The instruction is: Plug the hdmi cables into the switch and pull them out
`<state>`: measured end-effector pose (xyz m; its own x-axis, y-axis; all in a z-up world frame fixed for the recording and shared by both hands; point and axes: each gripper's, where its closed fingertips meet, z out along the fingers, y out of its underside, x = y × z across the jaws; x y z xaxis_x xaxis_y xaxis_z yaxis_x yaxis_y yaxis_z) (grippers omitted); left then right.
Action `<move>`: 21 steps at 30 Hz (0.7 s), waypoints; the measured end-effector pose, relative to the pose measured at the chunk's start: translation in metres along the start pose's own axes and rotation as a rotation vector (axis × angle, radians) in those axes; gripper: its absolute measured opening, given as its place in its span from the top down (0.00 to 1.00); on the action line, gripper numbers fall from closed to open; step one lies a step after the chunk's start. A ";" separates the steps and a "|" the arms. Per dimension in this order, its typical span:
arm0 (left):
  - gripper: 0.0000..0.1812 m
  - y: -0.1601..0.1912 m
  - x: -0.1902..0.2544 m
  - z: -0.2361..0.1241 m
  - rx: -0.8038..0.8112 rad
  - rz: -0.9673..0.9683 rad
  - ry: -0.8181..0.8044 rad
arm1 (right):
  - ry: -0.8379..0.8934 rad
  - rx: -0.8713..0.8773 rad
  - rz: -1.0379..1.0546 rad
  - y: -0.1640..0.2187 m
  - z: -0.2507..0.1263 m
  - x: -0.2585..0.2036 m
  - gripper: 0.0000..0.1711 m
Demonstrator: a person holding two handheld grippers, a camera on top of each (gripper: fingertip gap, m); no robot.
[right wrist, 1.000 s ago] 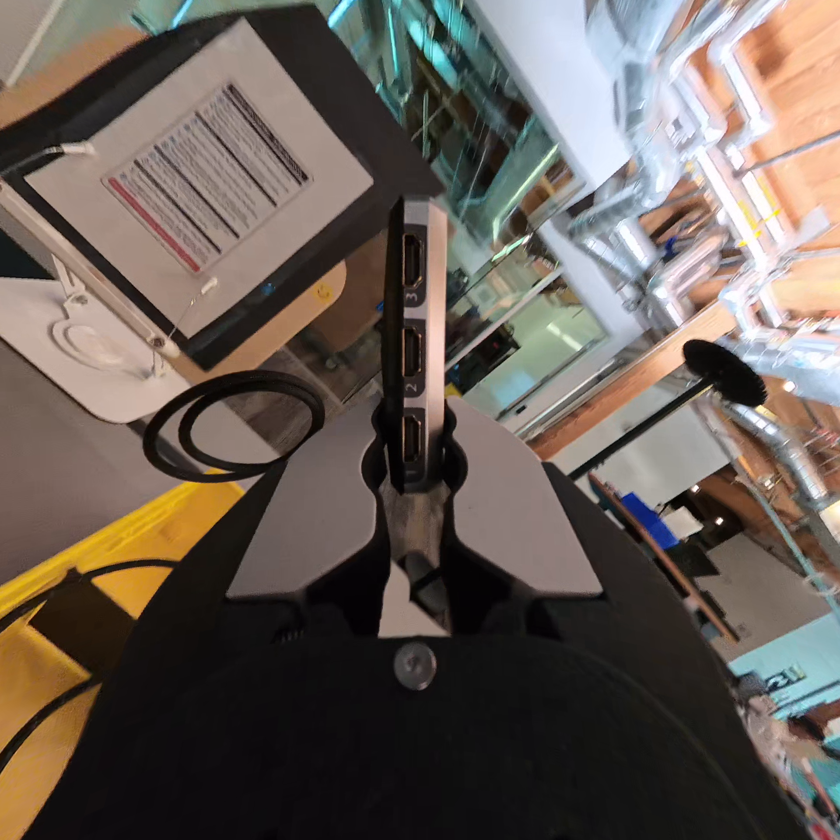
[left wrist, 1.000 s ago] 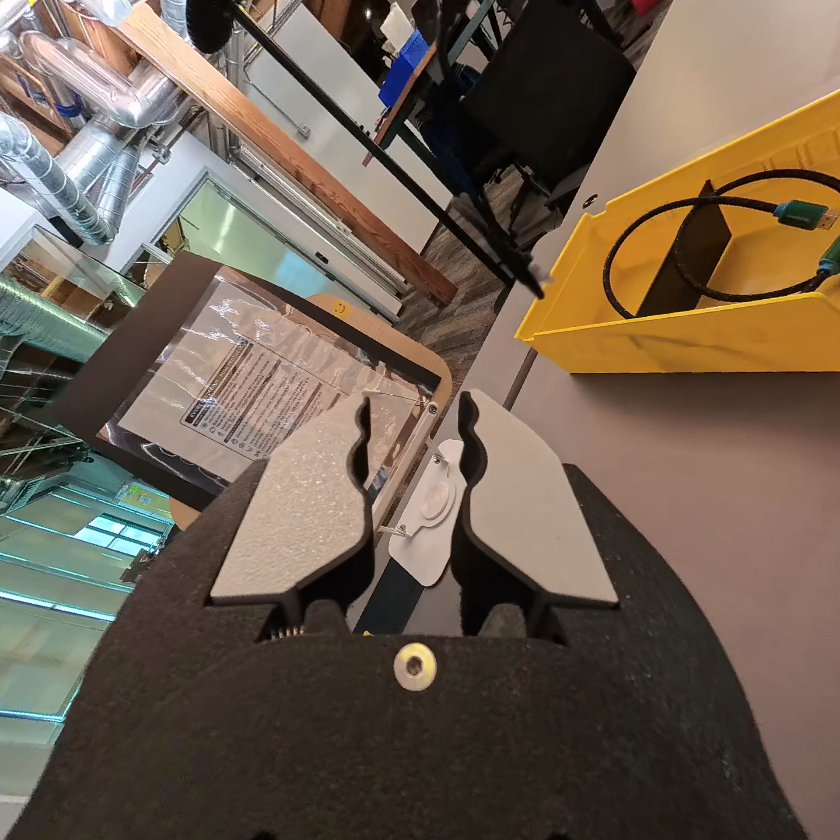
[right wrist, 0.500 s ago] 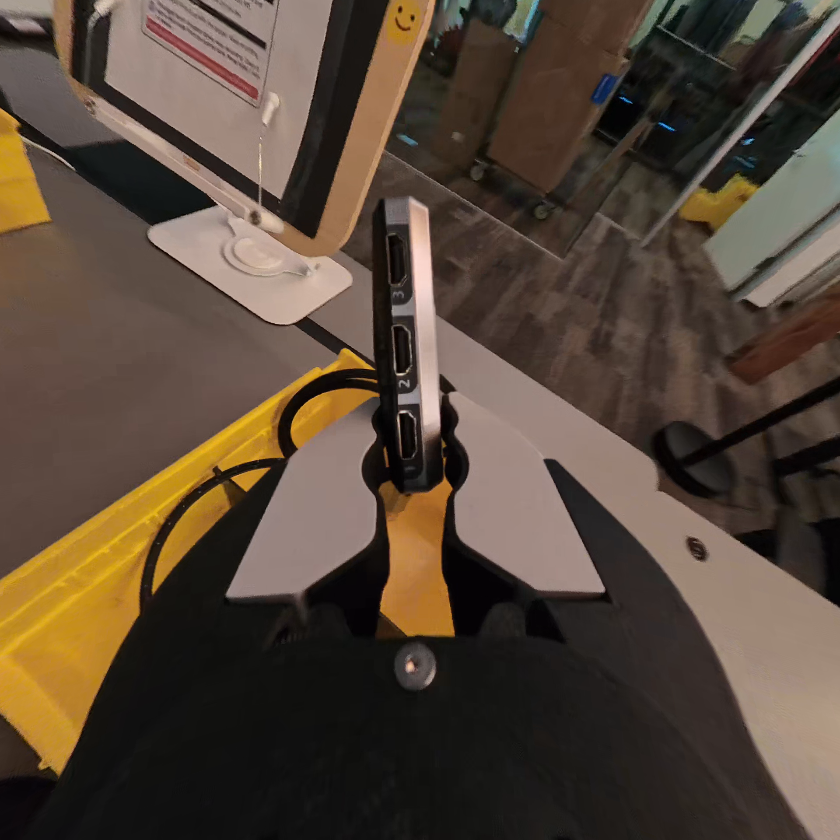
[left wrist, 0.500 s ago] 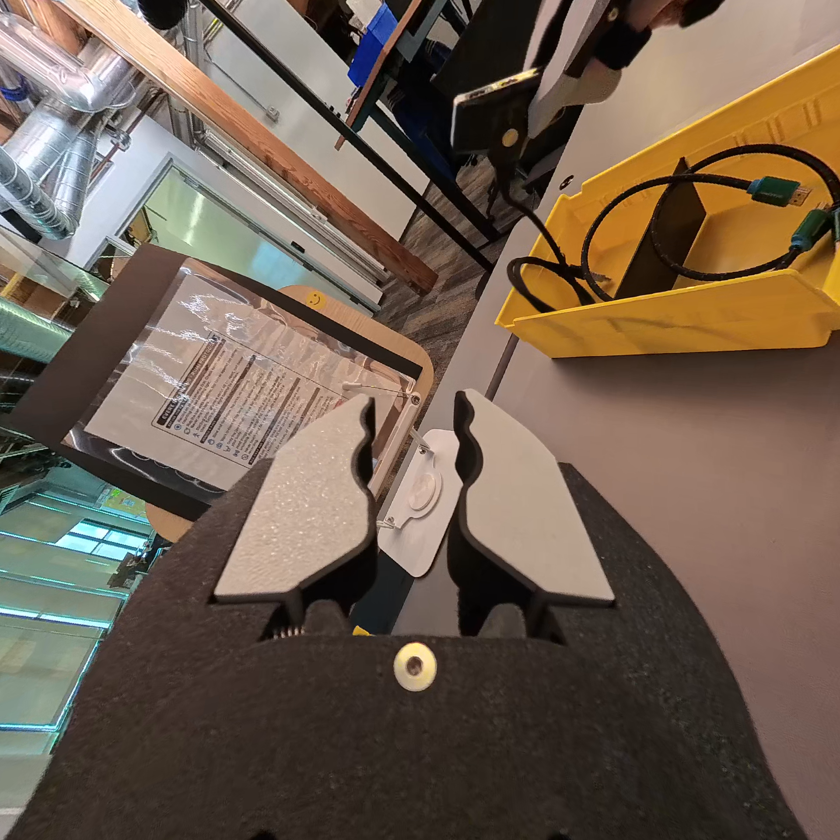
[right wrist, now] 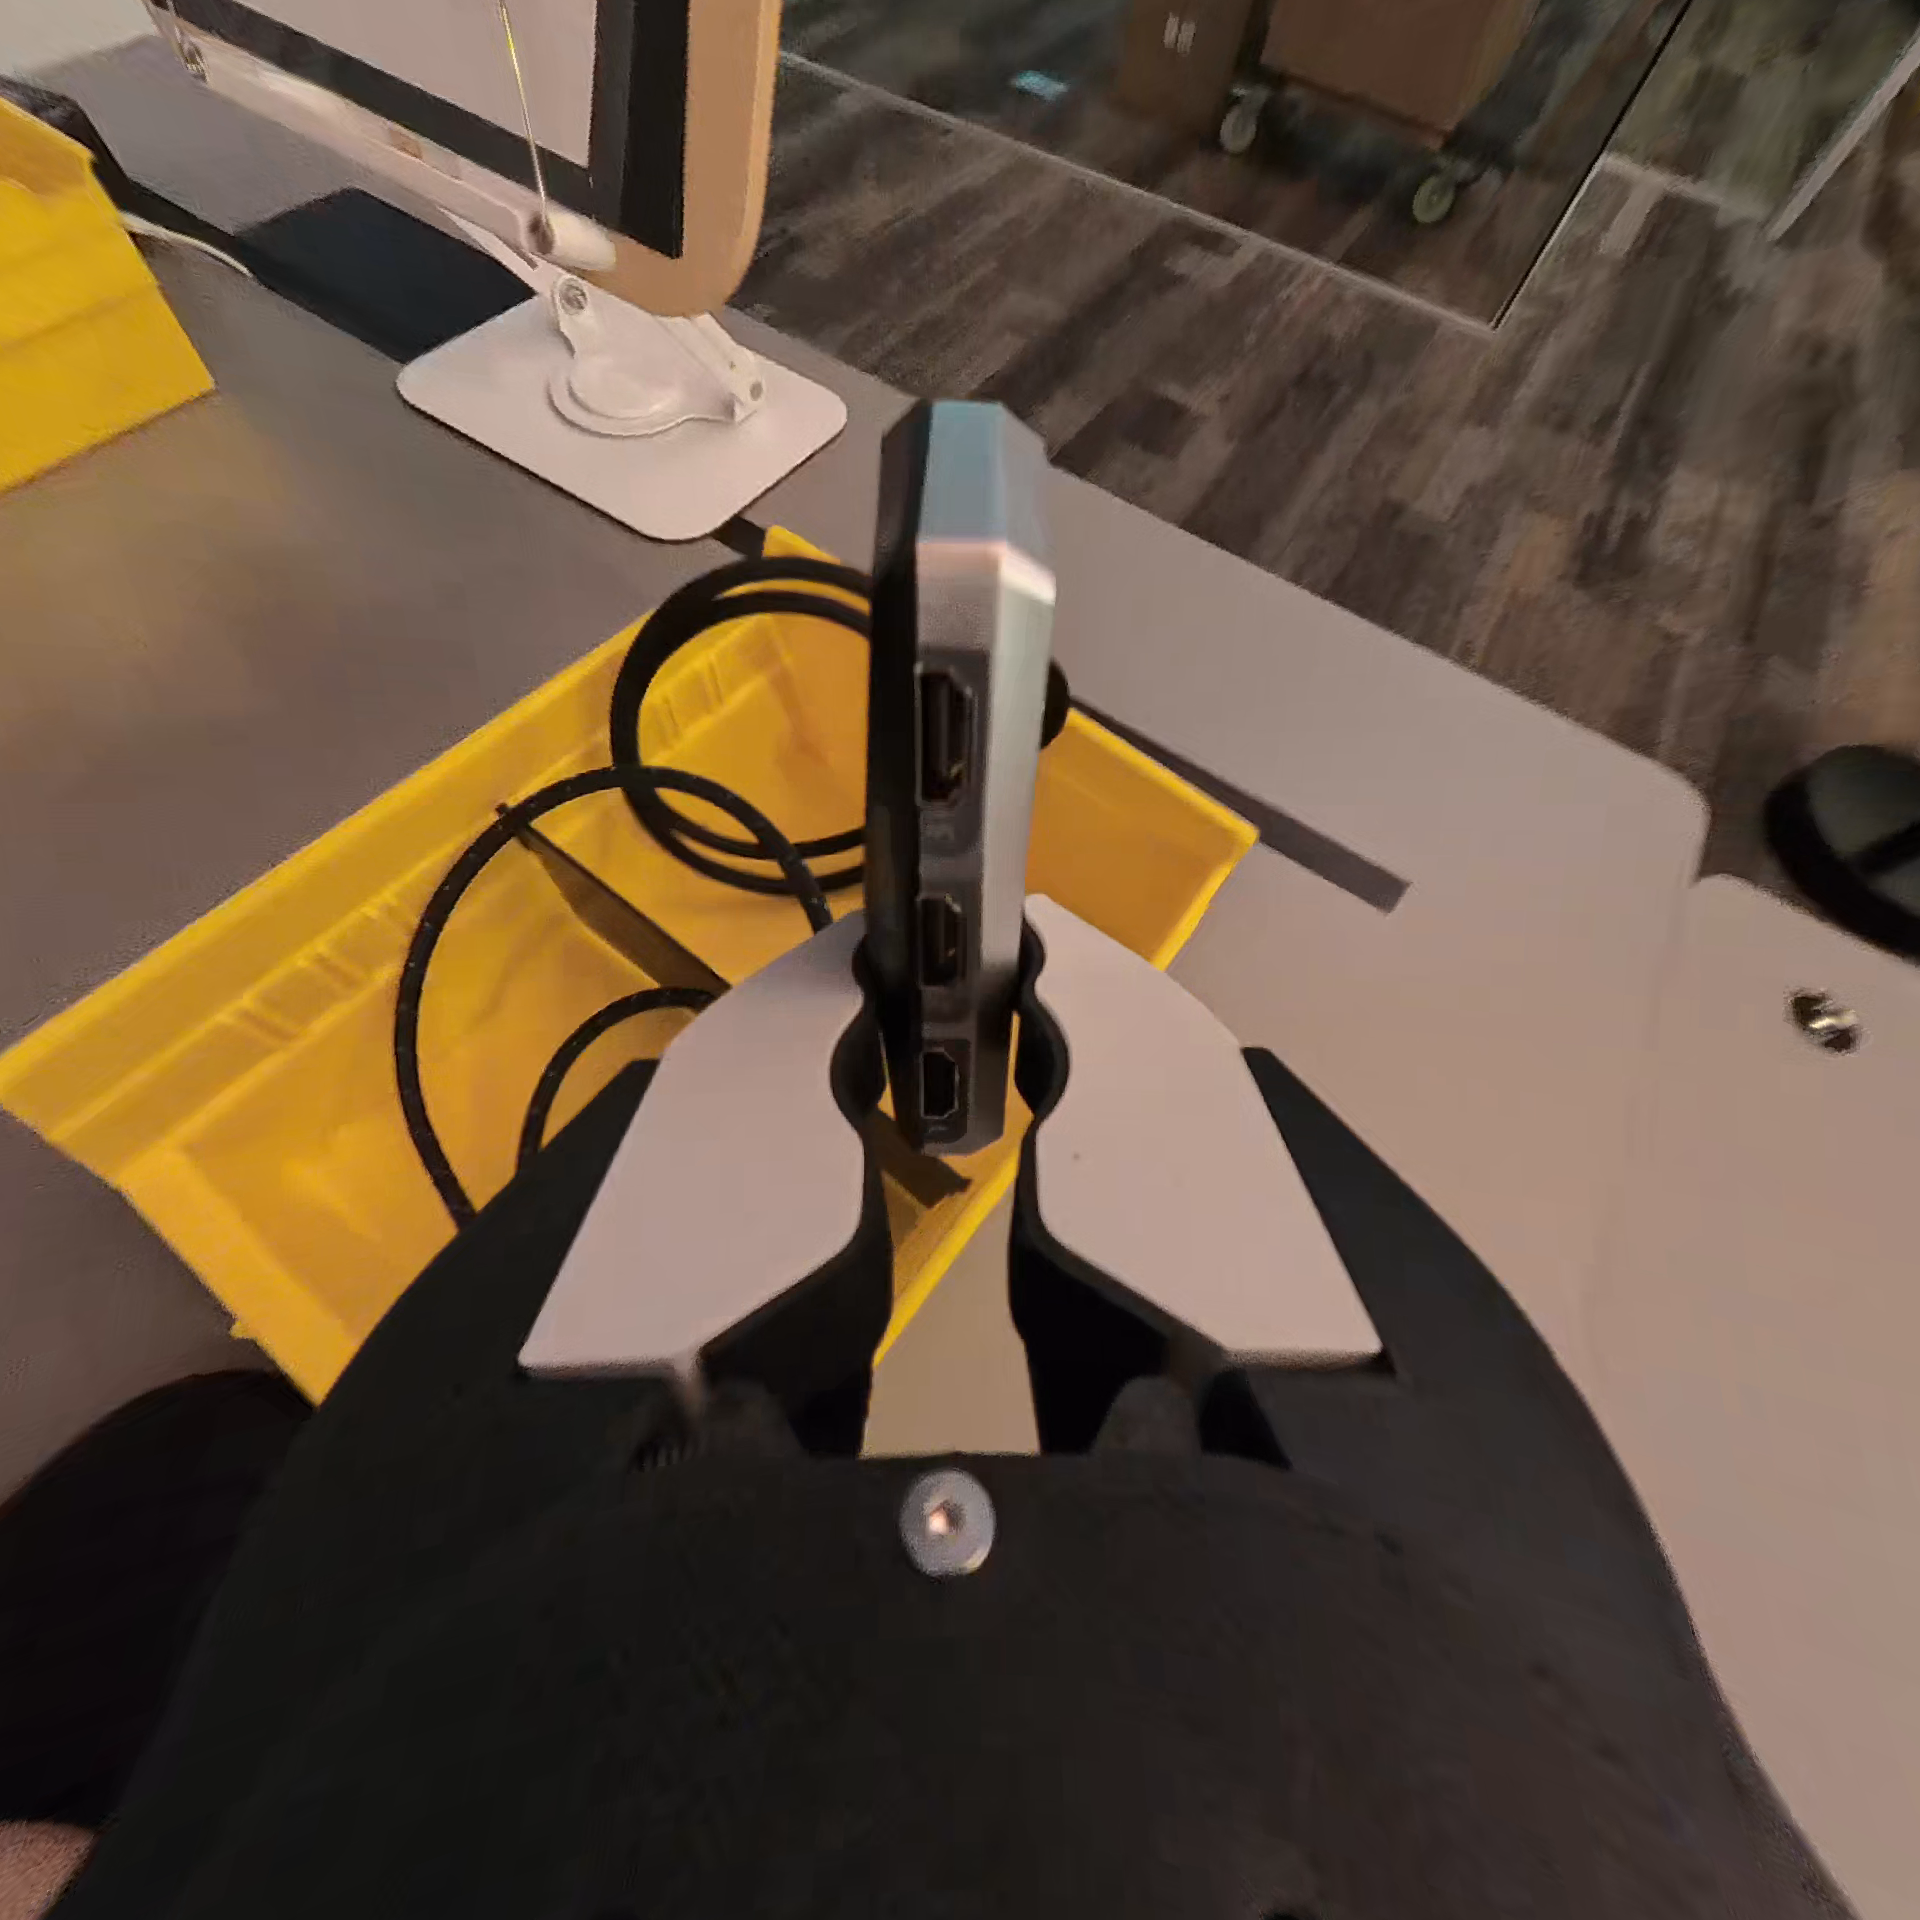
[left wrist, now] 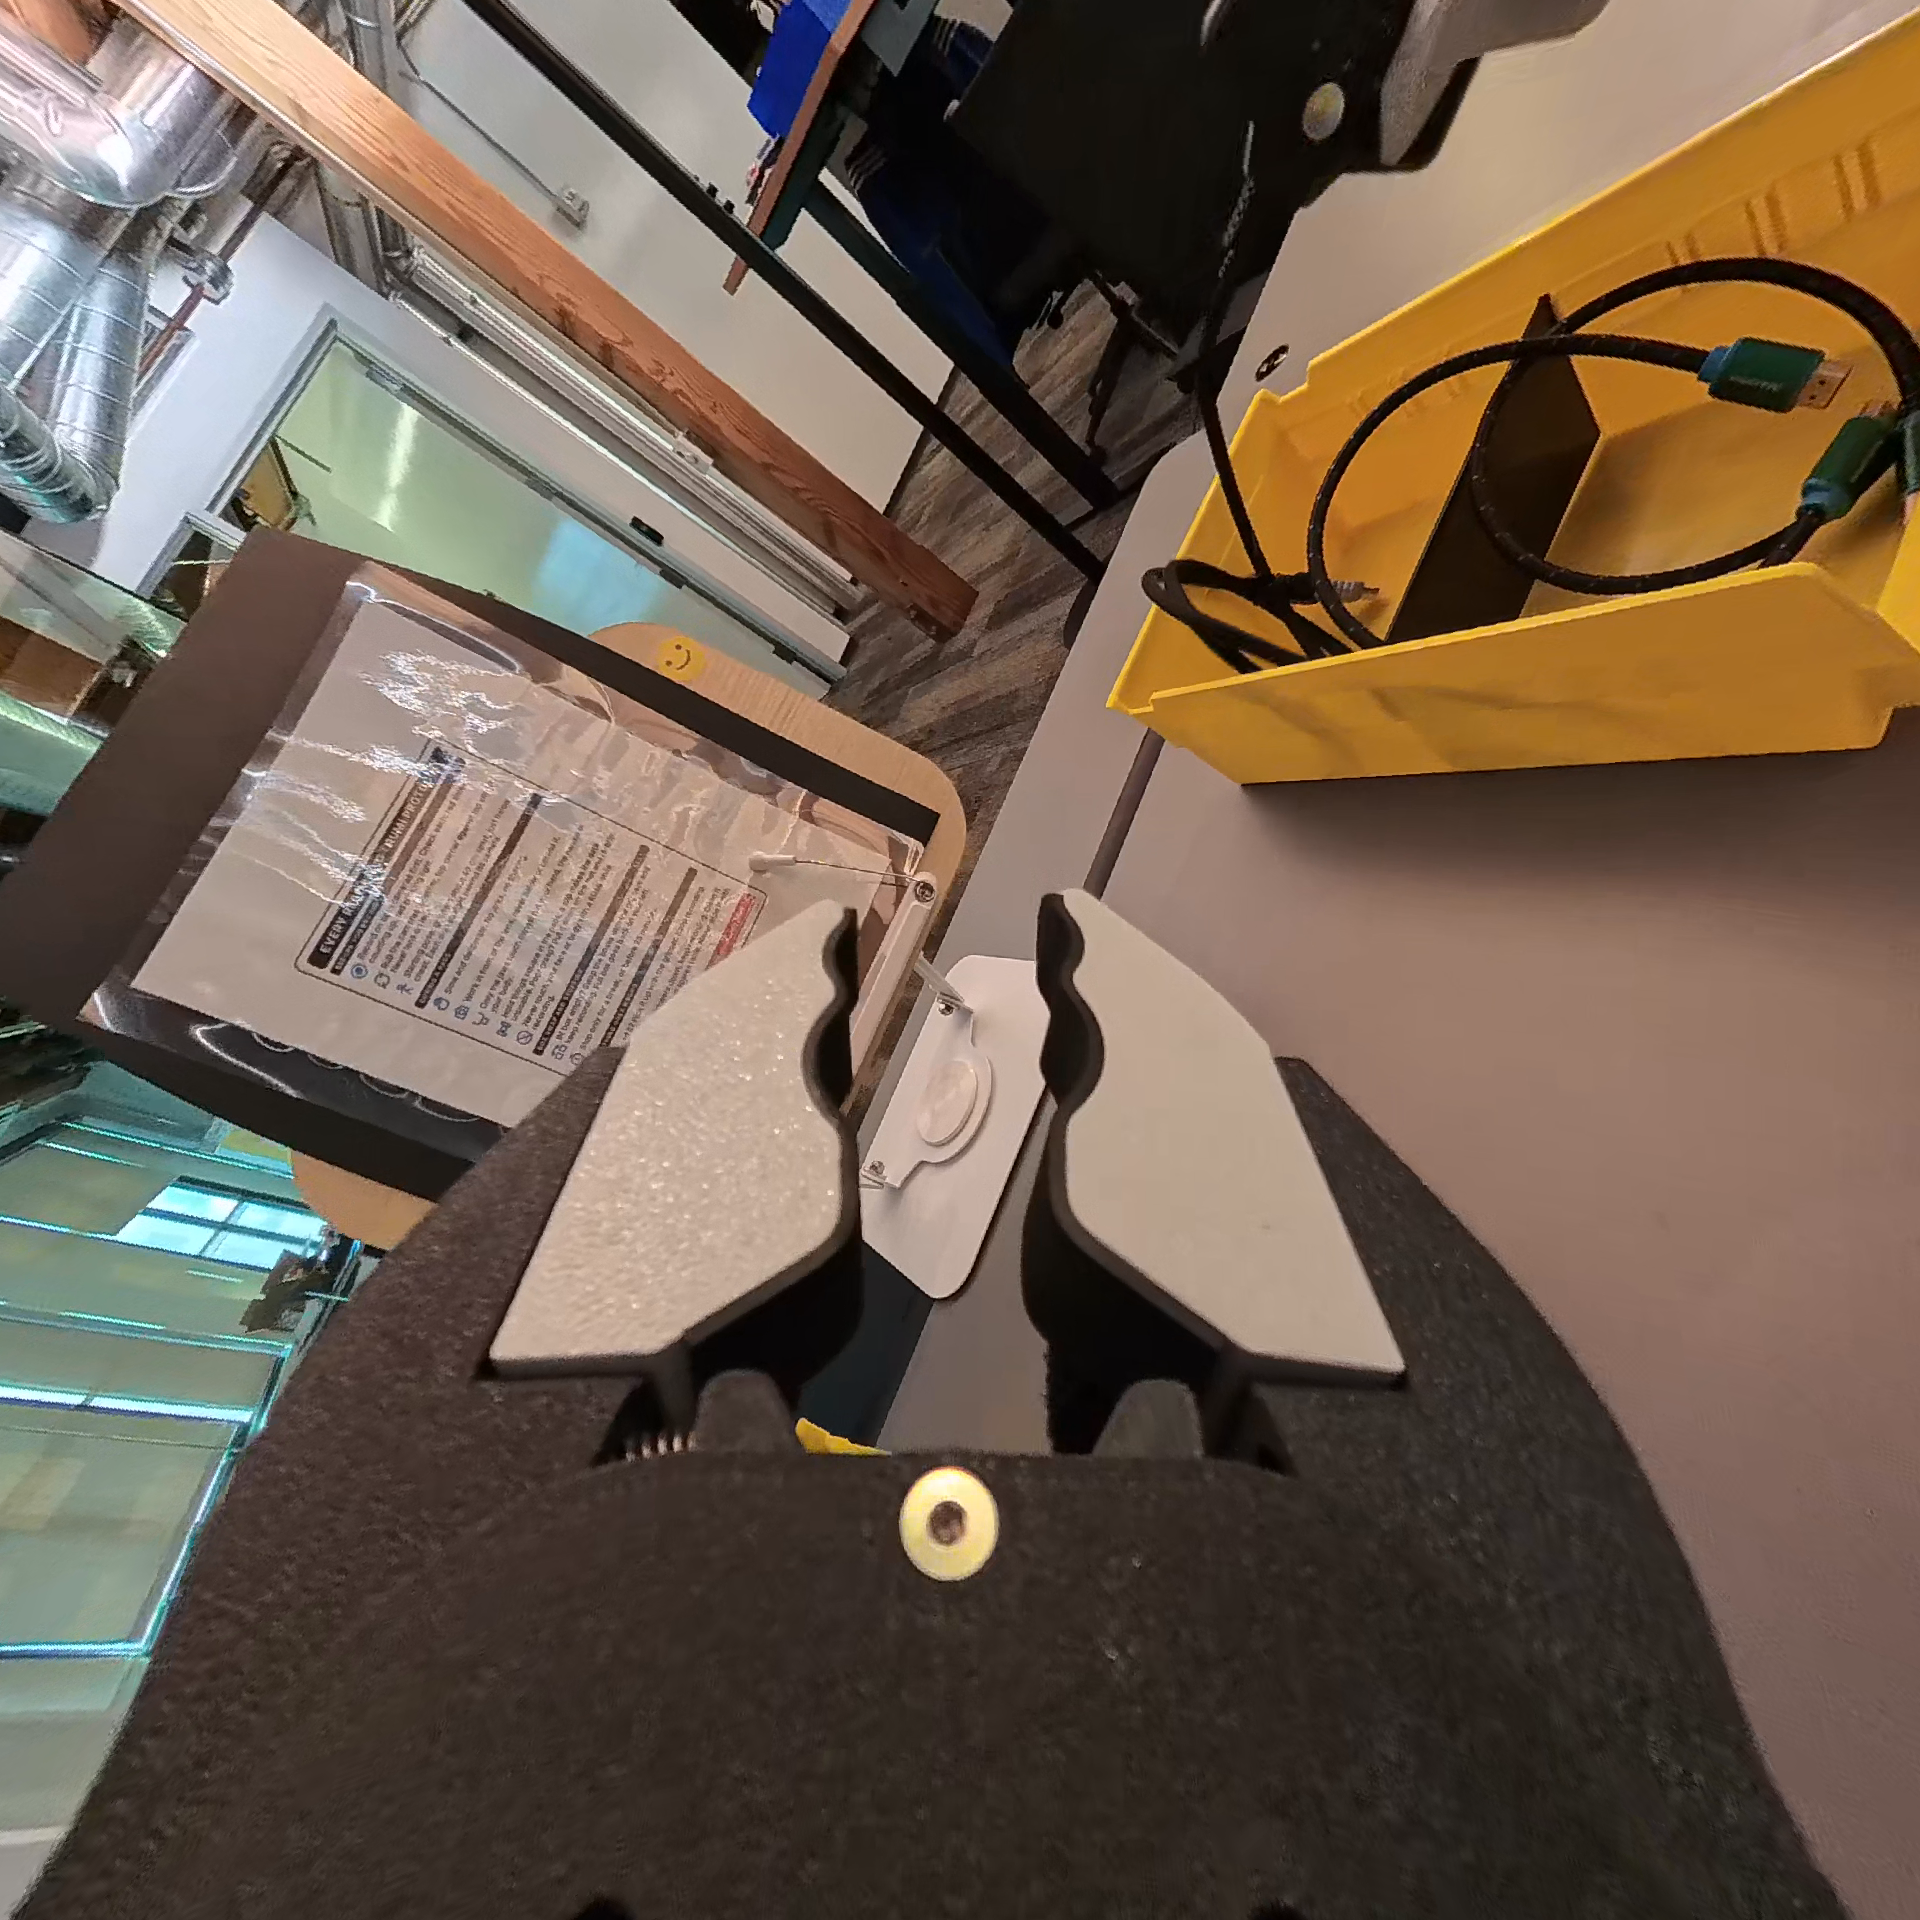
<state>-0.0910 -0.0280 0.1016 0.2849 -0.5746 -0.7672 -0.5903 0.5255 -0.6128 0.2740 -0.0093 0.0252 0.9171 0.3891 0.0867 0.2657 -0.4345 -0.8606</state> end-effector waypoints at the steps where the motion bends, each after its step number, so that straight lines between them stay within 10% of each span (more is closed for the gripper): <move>1: 0.82 0.001 0.001 0.001 -0.007 0.002 0.002 | 0.017 0.014 -0.027 -0.006 -0.001 -0.002 0.87; 21: 0.83 0.044 -0.016 0.037 -0.146 -0.140 -0.126 | -0.047 -0.216 0.169 0.031 0.023 -0.007 0.81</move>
<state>-0.0934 0.0278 0.0797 0.4586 -0.5475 -0.6999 -0.6389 0.3443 -0.6879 0.2692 -0.0068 -0.0139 0.9403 0.3316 -0.0764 0.1722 -0.6573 -0.7337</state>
